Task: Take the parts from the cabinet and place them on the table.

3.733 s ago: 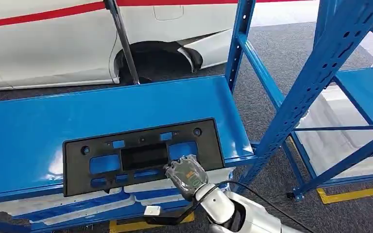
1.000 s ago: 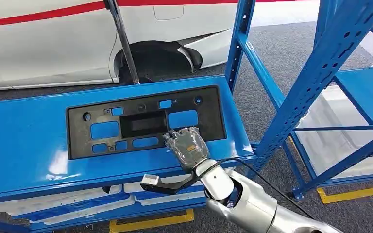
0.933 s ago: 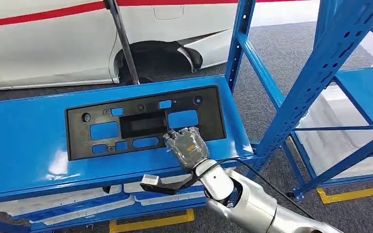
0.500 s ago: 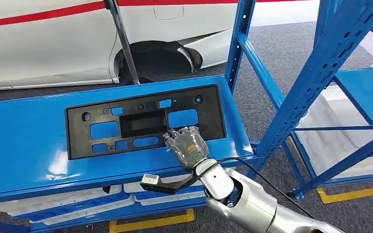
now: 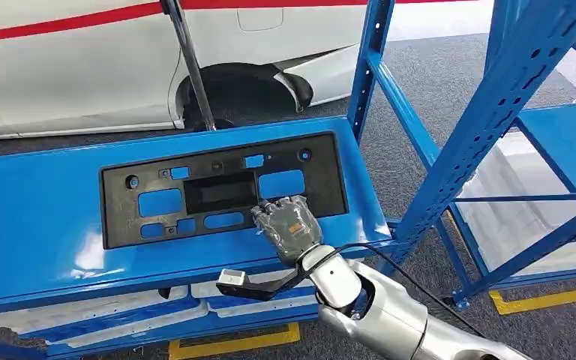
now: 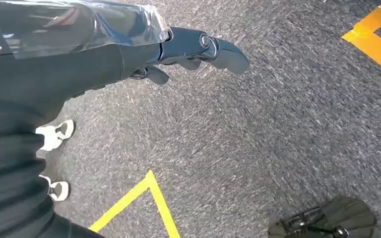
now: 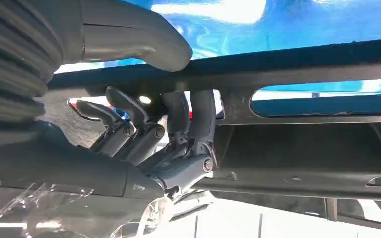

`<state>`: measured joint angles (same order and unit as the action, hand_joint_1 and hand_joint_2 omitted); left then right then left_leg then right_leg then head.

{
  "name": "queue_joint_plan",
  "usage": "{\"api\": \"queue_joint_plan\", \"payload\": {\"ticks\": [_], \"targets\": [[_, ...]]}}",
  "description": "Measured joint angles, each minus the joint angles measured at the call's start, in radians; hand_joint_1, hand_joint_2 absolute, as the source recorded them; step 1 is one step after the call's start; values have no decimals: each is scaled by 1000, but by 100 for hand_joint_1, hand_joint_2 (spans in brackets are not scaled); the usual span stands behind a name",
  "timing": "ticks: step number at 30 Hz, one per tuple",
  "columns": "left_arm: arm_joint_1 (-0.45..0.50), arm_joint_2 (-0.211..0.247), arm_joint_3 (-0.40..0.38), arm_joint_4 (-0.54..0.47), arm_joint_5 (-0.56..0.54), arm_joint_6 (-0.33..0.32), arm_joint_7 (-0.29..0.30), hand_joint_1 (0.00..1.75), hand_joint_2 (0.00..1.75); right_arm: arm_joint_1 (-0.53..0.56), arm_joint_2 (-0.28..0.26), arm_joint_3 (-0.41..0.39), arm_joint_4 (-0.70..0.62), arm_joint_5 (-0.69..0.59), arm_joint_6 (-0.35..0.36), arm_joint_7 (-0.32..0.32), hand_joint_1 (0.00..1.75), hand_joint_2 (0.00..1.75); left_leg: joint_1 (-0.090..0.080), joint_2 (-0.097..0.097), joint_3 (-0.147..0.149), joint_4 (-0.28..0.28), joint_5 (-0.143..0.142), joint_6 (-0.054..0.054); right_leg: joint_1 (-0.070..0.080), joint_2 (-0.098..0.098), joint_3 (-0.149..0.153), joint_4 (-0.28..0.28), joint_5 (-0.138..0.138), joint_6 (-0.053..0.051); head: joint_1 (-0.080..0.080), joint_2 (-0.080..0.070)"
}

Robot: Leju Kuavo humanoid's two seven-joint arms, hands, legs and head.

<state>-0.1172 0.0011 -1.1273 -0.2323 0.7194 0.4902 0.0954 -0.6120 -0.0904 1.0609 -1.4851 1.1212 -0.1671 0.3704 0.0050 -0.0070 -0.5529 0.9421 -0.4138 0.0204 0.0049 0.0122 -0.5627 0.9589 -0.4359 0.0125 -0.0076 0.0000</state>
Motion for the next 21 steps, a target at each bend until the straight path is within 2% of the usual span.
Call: {"api": "queue_joint_plan", "payload": {"ticks": [5,6,7,8,9,10,12,13,14,15,16,17,18,19,20,21], "targets": [[-1,0,0,0,3,-5,0,0,175,0,-2,0,-5,0,1,-1,175,175,0,0,0,0,0,0,0,0,0,0,0,0,0,0],[-2,0,0,0,3,-6,0,0,175,-1,-1,0,-5,1,1,-2,175,175,-2,0,-2,6,-4,9,-9,-1,2,-8,4,7,0,0],[-1,0,0,0,3,-6,0,0,175,-2,-1,0,-6,1,2,-2,175,175,-5,0,4,-7,9,21,-7,-1,6,-15,13,14,0,0],[-2,-2,0,0,3,-8,1,0,175,-1,-1,-1,-10,1,2,-2,175,175,8,2,18,-35,25,27,-5,0,7,-15,7,15,-1,0],[-4,-4,0,0,3,-9,1,0,175,-4,-2,-1,-11,2,2,-3,175,175,9,4,28,-54,34,25,-5,-2,3,-4,-8,20,1,0],[-6,-4,0,0,3,-11,1,0,175,-8,-3,-1,-12,2,2,-5,175,175,12,6,30,-60,39,29,-8,-1,-16,42,-45,26,1,0],[-8,-4,0,0,3,-12,1,0,175,-8,-6,-1,-12,3,2,-4,175,175,15,7,29,-60,39,29,-20,-2,-89,212,-128,41,1,0],[-8,-4,0,0,2,-14,1,0,175,-7,-8,-1,-12,3,2,-5,175,175,19,8,29,-59,39,27,-26,-2,-116,272,-144,50,1,0],[-8,-4,0,0,2,-14,3,0,175,-7,-10,-1,-12,3,1,-4,175,175,24,8,27,-57,40,23,-33,-2,-122,287,-135,58,1,0],[-8,-5,0,0,2,-14,3,0,175,-7,-11,-1,-12,5,1,-5,175,175,32,8,25,-54,39,15,-41,-4,-106,256,-106,69,1,0],[-8,-5,0,0,2,-14,3,0,175,-8,-12,-1,-13,8,1,-5,175,175,43,7,23,-47,36,3,-50,-7,-67,184,-62,83,1,0],[-9,-5,0,0,1,-14,3,0,175,-10,-13,-1,-13,8,0,-5,175,175,56,6,18,-35,30,-12,-62,-12,-15,87,-19,98,1,0],[-11,-1,0,1,0,-14,3,0,175,-14,-13,-1,-13,8,0,-5,175,175,52,5,8,-15,21,-31,-73,-16,23,10,-19,123,3,0],[-14,0,0,3,0,-14,3,0,175,-16,-10,0,-14,9,0,-5,175,175,56,2,-5,-4,18,-42,-56,8,13,40,-14,103,7,0],[-15,-1,0,3,-1,-14,3,0,175,-17,-12,-1,-16,9,0,-5,175,175,53,1,-5,4,18,-47,-66,9,-2,52,-14,85,8,0],[-16,-2,0,3,-1,-15,3,0,175,-19,-13,-1,-17,10,0,-5,175,175,54,-2,-16,13,21,-51,-64,11,-9,53,-28,66,5,0]]}}
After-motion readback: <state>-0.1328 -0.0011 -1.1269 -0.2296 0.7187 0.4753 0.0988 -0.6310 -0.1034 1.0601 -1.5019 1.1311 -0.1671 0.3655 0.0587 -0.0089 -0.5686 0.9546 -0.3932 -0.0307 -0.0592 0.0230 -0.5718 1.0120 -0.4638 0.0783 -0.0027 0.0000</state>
